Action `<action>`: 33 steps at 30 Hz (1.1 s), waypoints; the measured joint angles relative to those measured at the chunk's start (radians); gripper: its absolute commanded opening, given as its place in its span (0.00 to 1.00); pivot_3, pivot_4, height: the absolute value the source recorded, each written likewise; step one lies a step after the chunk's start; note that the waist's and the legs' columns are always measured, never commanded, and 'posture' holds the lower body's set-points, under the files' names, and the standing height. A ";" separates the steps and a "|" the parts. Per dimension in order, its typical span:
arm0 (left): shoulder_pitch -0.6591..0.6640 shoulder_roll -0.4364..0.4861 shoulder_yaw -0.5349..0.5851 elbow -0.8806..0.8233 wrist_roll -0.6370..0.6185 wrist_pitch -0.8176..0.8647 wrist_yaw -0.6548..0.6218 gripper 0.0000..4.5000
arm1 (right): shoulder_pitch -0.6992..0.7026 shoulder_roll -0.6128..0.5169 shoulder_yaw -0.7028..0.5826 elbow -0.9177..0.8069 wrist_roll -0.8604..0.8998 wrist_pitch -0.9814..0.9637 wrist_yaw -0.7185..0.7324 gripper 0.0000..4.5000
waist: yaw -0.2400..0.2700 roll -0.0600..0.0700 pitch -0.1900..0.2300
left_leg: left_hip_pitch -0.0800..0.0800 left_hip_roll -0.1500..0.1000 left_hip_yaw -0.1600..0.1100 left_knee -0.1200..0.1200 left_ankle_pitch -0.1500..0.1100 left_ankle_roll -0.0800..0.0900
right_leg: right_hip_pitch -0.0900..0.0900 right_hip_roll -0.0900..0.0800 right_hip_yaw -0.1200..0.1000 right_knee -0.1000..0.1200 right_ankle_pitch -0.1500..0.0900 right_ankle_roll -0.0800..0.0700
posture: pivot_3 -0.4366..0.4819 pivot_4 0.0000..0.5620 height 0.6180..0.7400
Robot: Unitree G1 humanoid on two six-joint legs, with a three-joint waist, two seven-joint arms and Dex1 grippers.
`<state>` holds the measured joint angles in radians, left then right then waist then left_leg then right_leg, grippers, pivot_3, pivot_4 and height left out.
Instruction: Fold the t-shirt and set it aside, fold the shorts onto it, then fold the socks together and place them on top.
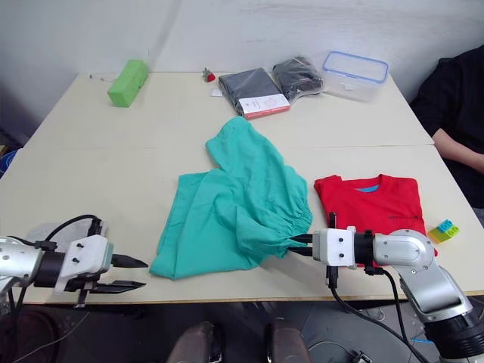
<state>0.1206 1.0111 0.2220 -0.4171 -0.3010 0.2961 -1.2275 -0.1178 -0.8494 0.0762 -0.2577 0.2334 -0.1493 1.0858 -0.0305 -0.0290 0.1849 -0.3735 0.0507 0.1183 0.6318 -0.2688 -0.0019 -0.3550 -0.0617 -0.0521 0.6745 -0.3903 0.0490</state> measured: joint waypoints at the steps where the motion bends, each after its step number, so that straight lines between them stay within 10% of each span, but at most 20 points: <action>1: -0.022 -0.018 -0.032 -0.005 0.006 -0.002 0.014 0.46 | -0.001 0.001 0.000 -0.006 -0.001 0.003 -0.003 0.00 | 0.001 0.000 0.000 | 0.000 0.000 0.000 0.000 0.000 0.000 | 0.000 0.000 0.000 0.000 0.000 0.000 | 0.48 0.27 1.00; 21: -0.179 -0.006 -0.267 0.036 0.153 -0.037 0.045 0.46 | 0.021 -0.001 -0.039 -0.038 -0.002 0.046 -0.010 0.00 | 0.002 0.000 0.000 | 0.000 0.000 0.001 -0.001 0.002 -0.001 | -0.001 0.000 0.000 0.000 0.001 -0.001 | 0.48 0.27 1.00; 29: -0.229 -0.030 -0.311 0.139 0.226 -0.135 0.090 0.00 | 0.019 -0.001 -0.040 -0.039 -0.002 0.052 -0.010 0.00 | 0.002 0.000 0.000 | 0.000 0.000 0.001 -0.002 0.001 -0.001 | -0.001 0.000 0.000 0.000 0.001 -0.001 | 0.48 0.27 1.00; 33: -0.224 -0.030 -0.311 0.160 0.226 -0.180 0.090 0.00 | 0.015 -0.001 -0.041 -0.039 -0.002 0.052 -0.009 0.00 | 0.001 0.001 0.000 | 0.000 0.000 0.001 -0.002 0.002 -0.001 | -0.001 0.000 0.000 0.000 0.001 -0.001 | 0.48 0.27 1.00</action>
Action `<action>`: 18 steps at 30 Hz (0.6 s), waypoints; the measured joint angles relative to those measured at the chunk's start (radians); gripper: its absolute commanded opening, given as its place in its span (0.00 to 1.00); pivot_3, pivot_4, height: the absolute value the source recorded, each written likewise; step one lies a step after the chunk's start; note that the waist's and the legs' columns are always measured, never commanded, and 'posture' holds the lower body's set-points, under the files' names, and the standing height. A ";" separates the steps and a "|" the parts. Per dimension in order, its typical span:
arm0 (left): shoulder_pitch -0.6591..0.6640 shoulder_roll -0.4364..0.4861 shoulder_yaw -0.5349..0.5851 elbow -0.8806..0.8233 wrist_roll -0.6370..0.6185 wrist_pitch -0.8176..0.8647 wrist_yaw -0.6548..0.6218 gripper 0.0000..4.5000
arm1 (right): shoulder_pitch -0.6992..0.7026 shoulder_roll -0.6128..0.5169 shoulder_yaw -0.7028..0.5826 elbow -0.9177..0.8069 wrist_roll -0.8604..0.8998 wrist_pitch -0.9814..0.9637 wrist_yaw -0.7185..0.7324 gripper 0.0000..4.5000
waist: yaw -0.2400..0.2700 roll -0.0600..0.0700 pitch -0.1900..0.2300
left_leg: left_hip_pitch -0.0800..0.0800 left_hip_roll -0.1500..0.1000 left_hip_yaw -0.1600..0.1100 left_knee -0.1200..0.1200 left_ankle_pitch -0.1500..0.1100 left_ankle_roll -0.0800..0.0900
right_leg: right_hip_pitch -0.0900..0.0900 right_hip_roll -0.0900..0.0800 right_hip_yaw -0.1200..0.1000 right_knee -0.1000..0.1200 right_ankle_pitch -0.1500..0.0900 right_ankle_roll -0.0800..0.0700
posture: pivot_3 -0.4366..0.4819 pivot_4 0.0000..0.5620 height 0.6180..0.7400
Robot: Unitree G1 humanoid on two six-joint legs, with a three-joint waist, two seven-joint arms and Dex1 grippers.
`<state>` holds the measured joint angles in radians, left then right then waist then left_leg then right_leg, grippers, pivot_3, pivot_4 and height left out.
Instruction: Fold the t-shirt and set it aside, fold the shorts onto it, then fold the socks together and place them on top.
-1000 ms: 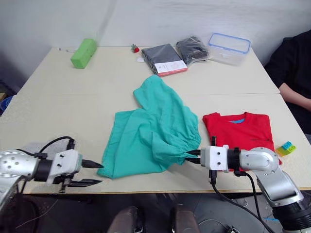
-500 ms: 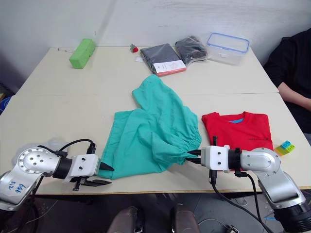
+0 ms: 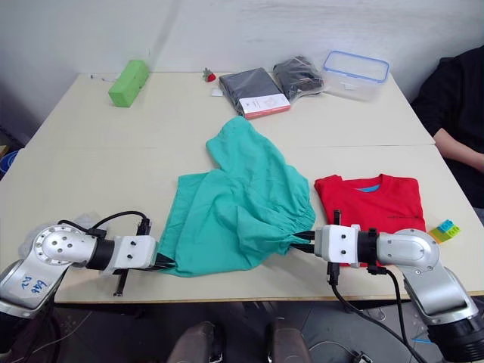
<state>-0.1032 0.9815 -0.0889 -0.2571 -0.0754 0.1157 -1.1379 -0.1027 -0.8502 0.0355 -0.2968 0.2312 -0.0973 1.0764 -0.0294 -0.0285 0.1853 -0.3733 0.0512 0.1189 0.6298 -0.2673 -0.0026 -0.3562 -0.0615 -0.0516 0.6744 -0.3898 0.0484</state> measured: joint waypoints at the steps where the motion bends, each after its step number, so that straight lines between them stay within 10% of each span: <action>1: 0.002 0.000 0.000 0.005 0.000 -0.010 0.001 0.00 | -0.002 0.000 0.000 0.000 0.000 0.000 0.000 0.00 | 0.000 0.000 0.000 | 0.000 0.000 0.000 0.000 0.000 0.000 | 0.000 0.000 0.000 0.000 0.000 0.000 | 0.48 0.27 1.00; 18: 0.243 0.225 0.326 0.025 -0.247 0.156 -0.233 0.00 | -0.118 0.027 -0.009 -0.009 0.170 0.229 0.004 0.00 | -0.012 0.001 0.003 | -0.002 0.001 0.000 -0.002 -0.001 -0.001 | -0.003 0.000 0.000 -0.003 0.000 -0.001 | 0.48 0.27 1.00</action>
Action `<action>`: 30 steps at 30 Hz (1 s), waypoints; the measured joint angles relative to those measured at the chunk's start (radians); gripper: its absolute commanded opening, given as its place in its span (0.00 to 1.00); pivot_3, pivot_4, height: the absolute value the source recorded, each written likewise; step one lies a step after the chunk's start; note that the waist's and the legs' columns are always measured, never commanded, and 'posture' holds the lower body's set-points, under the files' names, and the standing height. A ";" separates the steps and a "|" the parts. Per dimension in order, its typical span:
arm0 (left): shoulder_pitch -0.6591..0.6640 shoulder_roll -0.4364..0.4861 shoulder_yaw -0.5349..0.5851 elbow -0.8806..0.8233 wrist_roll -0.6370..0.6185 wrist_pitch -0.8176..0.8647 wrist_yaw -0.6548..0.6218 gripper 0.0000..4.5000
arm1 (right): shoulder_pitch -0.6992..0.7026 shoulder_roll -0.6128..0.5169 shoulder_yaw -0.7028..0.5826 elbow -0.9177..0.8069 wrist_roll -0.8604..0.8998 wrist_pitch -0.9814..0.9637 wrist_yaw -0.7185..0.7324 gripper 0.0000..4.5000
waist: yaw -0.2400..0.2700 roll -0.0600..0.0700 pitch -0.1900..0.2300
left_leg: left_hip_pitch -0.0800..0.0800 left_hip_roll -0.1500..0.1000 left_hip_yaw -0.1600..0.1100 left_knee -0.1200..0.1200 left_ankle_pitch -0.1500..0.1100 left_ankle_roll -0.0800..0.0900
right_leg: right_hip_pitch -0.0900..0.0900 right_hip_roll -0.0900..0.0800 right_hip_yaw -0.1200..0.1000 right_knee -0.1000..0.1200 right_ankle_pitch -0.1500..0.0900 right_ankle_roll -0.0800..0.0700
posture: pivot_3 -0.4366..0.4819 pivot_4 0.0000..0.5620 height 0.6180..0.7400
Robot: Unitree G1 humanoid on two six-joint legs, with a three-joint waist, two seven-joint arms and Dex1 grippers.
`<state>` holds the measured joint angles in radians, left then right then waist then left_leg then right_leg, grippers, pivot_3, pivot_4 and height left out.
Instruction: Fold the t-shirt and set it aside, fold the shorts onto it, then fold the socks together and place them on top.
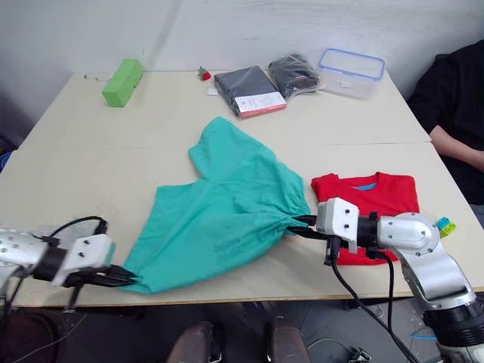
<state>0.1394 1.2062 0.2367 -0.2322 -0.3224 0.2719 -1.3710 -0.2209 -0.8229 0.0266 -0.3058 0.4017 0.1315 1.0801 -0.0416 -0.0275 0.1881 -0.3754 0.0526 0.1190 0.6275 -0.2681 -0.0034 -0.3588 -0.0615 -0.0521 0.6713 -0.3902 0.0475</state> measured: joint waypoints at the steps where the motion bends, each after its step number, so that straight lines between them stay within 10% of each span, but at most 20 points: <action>1: 0.028 0.015 0.039 -0.002 -0.014 0.016 -0.024 0.00 | -0.004 0.003 0.002 -0.003 0.012 0.015 0.003 0.00 | 0.001 0.000 0.000 | 0.000 0.000 0.000 0.000 0.000 0.000 | 0.000 0.000 0.000 -0.001 0.000 0.000 | 0.48 0.27 1.00; 12: 0.616 0.141 0.637 -0.243 -0.359 0.305 -0.131 0.00 | 0.095 -0.116 0.011 -0.175 0.232 0.283 0.180 0.00 | 0.002 -0.001 0.001 | -0.005 0.000 -0.001 -0.001 -0.006 0.002 | 0.000 0.000 -0.001 -0.011 0.000 0.000 | 0.48 0.27 1.00; 18: 0.610 0.232 0.720 -0.199 -0.470 0.304 -0.131 0.00 | 0.127 -0.111 0.006 -0.180 0.241 0.311 0.185 0.00 | 0.012 0.000 0.002 | -0.006 0.000 -0.002 0.001 -0.005 0.002 | 0.000 0.000 -0.002 -0.011 0.001 -0.001 | 0.48 0.27 1.00; 23: 0.277 0.575 0.416 0.130 -0.778 0.125 0.013 0.00 | 0.125 -0.075 -0.034 -0.160 0.320 0.412 0.120 0.00 | 0.023 -0.004 0.004 | -0.008 0.000 -0.002 0.000 -0.001 0.004 | -0.001 0.000 -0.002 -0.012 0.005 -0.002 | 0.48 0.27 1.00; 26: 0.600 0.948 0.462 0.407 -1.106 -0.126 0.177 0.00 | 0.120 -0.029 -0.089 -0.148 0.415 0.508 0.032 0.00 | 0.016 -0.002 0.004 | -0.013 -0.005 -0.004 0.003 0.000 0.009 | -0.004 -0.004 -0.002 -0.012 0.008 0.002 | 0.48 0.27 1.00; 30: 0.942 1.045 0.767 0.559 -1.194 -0.312 0.417 0.00 | 0.109 0.032 -0.165 -0.123 0.524 0.615 -0.111 0.00 | -0.006 -0.001 0.007 | -0.021 -0.005 -0.001 0.002 0.005 0.005 | -0.013 0.000 -0.001 -0.012 0.008 0.004 | 0.48 0.27 1.00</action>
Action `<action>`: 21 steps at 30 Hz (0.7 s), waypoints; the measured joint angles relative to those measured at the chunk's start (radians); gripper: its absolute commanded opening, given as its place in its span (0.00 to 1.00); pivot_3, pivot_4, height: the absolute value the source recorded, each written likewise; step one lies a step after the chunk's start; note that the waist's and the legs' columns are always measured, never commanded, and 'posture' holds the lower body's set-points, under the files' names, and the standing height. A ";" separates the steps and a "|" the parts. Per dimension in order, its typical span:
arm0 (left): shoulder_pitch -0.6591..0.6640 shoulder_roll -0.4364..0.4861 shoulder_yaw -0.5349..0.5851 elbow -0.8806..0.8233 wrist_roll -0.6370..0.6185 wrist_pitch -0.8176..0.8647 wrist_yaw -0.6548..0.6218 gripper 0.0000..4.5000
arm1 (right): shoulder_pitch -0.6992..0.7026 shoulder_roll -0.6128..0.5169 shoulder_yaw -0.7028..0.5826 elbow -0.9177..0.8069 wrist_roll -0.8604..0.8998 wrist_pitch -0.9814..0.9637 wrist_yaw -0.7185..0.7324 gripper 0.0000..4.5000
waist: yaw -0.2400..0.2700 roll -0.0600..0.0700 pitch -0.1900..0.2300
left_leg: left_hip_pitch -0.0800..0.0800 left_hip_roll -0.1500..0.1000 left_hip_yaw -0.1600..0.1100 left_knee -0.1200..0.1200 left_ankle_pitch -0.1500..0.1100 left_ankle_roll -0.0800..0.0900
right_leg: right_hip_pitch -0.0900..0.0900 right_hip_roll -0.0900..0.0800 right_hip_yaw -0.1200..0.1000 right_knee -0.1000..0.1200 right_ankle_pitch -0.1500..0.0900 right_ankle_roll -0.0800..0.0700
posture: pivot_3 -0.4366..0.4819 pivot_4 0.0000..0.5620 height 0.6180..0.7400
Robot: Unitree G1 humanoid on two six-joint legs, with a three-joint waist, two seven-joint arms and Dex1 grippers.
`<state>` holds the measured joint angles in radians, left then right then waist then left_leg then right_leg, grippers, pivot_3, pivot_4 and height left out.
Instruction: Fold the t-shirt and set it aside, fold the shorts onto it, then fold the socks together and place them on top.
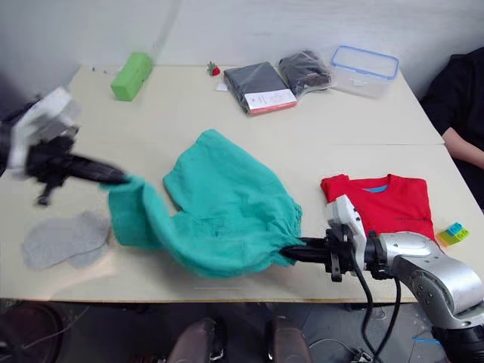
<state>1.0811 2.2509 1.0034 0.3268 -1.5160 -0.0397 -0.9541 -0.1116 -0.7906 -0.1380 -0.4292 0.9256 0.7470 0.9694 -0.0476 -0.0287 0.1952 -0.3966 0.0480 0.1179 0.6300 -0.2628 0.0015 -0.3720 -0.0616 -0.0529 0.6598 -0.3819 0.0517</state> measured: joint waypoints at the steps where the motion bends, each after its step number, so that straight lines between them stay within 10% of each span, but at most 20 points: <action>1: 0.033 0.000 0.035 0.007 0.008 -0.012 0.037 0.00 | 0.000 0.006 -0.011 0.003 0.011 0.013 -0.021 0.00 | -0.007 -0.001 0.001 | -0.003 0.000 0.000 0.000 0.001 -0.002 | -0.004 0.002 0.000 0.001 0.000 0.000 | 0.48 0.27 1.00; 8: 0.268 -0.003 0.337 -0.049 0.207 -0.099 0.410 0.00 | -0.051 0.098 -0.085 0.063 0.110 0.133 -0.261 0.00 | -0.007 -0.001 0.001 | -0.009 0.000 0.000 0.000 0.002 -0.005 | -0.011 0.004 0.003 0.001 0.000 0.001 | 0.48 0.27 1.00; 17: 0.376 -0.005 0.425 -0.149 0.407 -0.102 0.635 0.00 | -0.114 0.176 -0.071 0.112 0.073 0.173 -0.442 0.00 | 0.000 -0.001 0.001 | -0.008 -0.001 0.003 0.001 0.006 -0.005 | -0.011 0.005 0.007 0.003 0.002 0.006 | 0.48 0.27 1.00; 21: 0.397 -0.006 0.433 -0.165 0.408 -0.089 0.649 0.22 | -0.124 0.192 -0.068 0.118 0.070 0.180 -0.473 0.29 | 0.006 -0.001 0.001 | -0.008 0.000 0.003 0.001 0.007 -0.007 | -0.012 0.007 0.008 0.004 0.003 0.006 | 0.48 0.27 1.00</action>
<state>1.4785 2.2449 1.4363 0.1615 -1.1080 -0.1285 -0.3055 -0.2360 -0.5983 -0.2062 -0.3114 0.9956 0.9266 0.4962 -0.0417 -0.0299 0.1960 -0.4049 0.0482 0.1208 0.6308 -0.2558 -0.0054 -0.3838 -0.0548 -0.0452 0.6635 -0.3793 0.0572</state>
